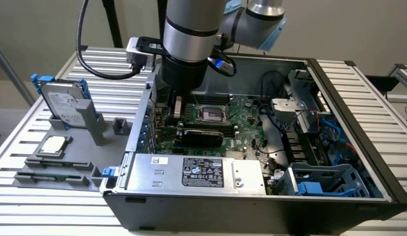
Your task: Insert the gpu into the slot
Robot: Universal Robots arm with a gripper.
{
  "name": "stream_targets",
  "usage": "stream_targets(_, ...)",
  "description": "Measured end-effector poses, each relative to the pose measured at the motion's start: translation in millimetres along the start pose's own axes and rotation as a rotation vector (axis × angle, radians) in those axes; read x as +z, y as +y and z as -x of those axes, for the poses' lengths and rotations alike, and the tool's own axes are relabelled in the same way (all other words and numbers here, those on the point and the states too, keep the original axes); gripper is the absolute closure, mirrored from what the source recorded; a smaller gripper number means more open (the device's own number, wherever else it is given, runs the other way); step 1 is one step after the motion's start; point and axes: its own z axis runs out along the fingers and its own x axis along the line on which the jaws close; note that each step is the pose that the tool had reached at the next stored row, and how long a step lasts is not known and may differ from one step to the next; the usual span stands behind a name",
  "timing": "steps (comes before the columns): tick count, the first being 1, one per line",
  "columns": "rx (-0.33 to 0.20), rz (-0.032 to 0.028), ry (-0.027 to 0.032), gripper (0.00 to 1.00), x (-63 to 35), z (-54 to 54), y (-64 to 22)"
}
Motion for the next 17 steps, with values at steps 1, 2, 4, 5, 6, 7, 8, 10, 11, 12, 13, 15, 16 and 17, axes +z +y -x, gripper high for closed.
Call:
stream_targets(1,0.000,0.0083,-0.0002,0.89,0.4,0.0,2.0)
stream_targets(2,0.000,0.0168,-0.0002,0.89,0.8,0.1,4.1)
stream_targets(4,0.001,0.0344,-0.0005,0.89,1.6,0.2,8.7)
stream_targets(5,0.001,0.0429,-0.0008,0.89,2.0,0.4,10.3)
stream_targets(6,0.001,0.0497,-0.0007,0.89,2.0,0.6,10.9)
stream_targets(7,0.001,0.0529,-0.0007,0.89,2.0,0.9,11.1)
stream_targets(8,0.002,0.0560,-0.0008,0.89,2.1,1.2,11.2)
stream_targets(10,0.002,0.0634,-0.0010,0.89,2.2,1.7,11.4)
stream_targets(11,0.002,0.0674,-0.0003,0.89,2.1,2.1,11.7)
stream_targets(12,0.003,0.0719,0.0001,0.89,2.2,2.6,11.8)
stream_targets(13,0.003,0.0764,0.0005,0.89,2.2,3.0,11.9)
stream_targets(15,0.006,0.0838,0.0011,0.89,2.3,3.5,11.9)
stream_targets(16,0.008,0.0860,0.0018,0.89,2.3,3.5,11.9)
stream_targets(17,0.010,0.0871,0.0028,0.89,2.3,3.5,11.9)
